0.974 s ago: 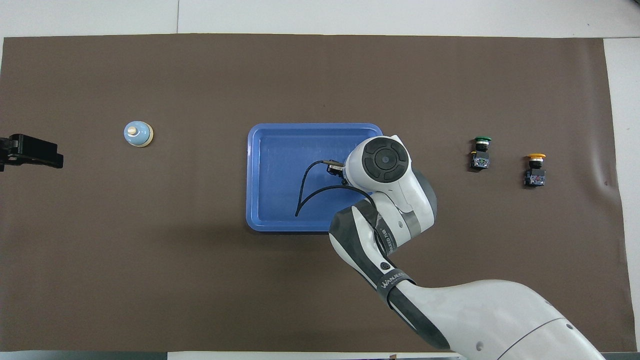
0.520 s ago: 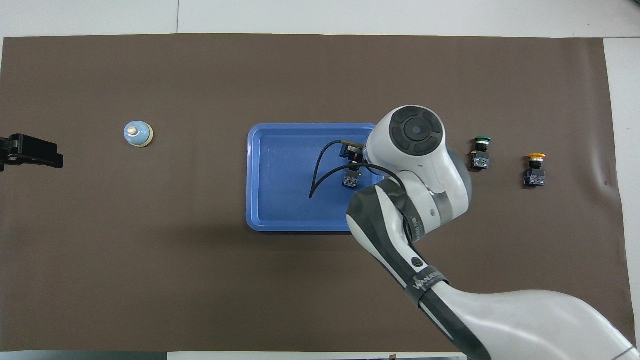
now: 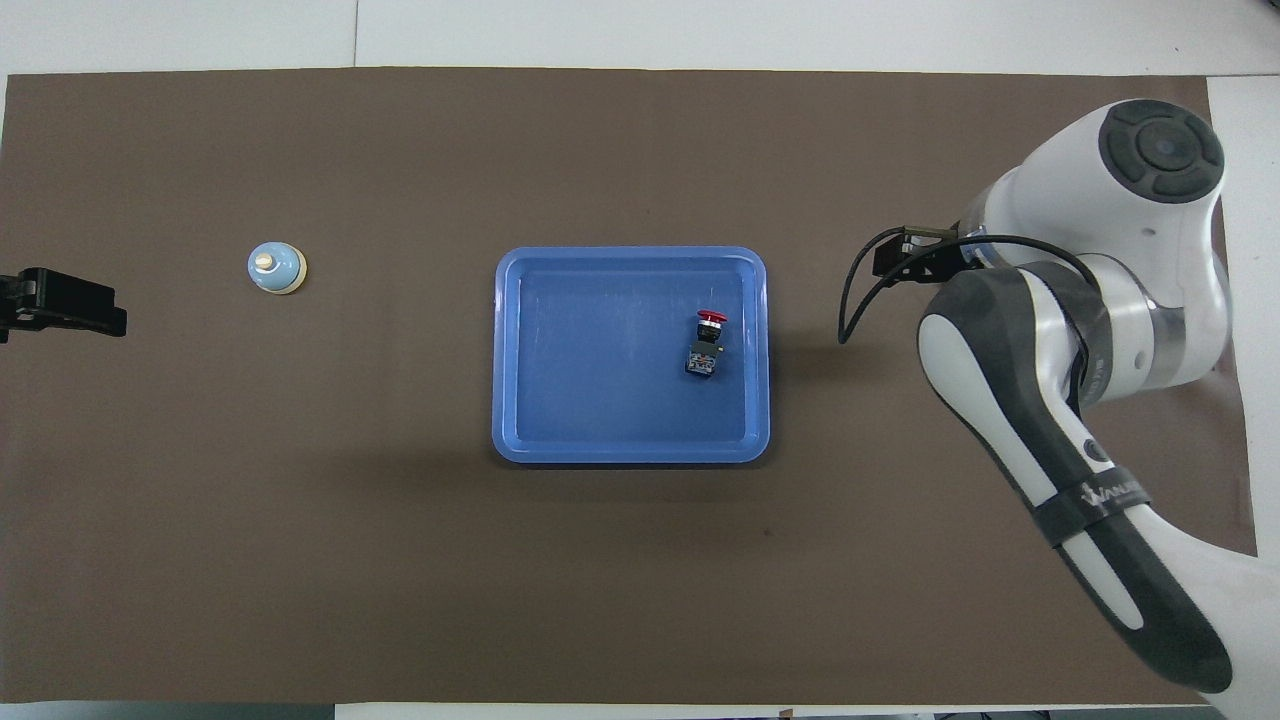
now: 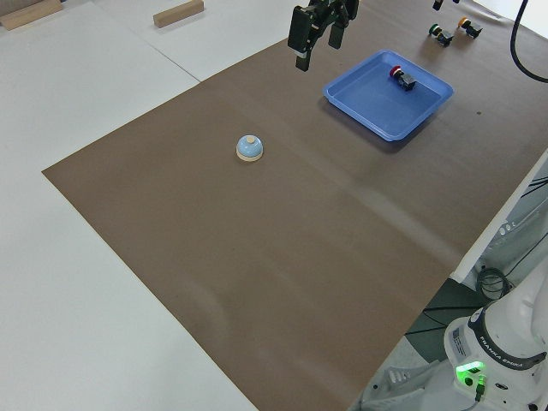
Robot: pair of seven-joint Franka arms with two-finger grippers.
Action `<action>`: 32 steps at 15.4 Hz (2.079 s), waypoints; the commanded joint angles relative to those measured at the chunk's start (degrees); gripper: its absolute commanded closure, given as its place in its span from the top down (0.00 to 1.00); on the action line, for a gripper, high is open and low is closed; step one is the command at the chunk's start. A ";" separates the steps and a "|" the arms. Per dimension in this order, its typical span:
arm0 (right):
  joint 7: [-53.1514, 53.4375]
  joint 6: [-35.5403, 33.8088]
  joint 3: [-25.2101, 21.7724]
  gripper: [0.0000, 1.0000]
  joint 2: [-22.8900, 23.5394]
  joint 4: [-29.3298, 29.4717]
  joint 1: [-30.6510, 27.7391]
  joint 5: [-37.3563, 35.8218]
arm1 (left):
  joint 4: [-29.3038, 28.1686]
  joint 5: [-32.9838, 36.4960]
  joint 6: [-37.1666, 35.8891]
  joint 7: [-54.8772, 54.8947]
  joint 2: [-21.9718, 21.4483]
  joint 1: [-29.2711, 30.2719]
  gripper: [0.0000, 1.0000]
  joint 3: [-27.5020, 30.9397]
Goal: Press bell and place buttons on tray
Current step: 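Open the right gripper and withdraw it from the tray, then grasp the green-capped button with the right gripper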
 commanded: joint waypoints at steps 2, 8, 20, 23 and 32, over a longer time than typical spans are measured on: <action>-7.84 6.98 0.75 1.00 -1.50 -6.20 -5.33 -0.68 | -0.90 -0.65 -0.55 -0.12 -0.88 0.16 1.00 0.03; -8.47 19.38 0.84 1.00 0.86 -13.33 -7.54 -0.68 | -0.90 -0.65 -0.55 -0.12 -0.88 0.16 1.00 0.03; -9.26 28.28 0.93 0.02 5.88 -15.62 -8.24 -0.59 | -0.90 -0.65 -0.55 -0.12 -0.88 0.16 1.00 0.03; -9.35 26.87 1.02 0.00 5.61 -15.27 -8.15 -0.59 | -0.90 -0.65 -0.55 -0.12 -0.88 0.16 1.00 0.03; -7.08 11.24 2.25 0.00 5.52 -1.75 -1.84 0.37 | -0.90 -0.65 -0.55 -0.12 -0.88 0.16 1.00 0.03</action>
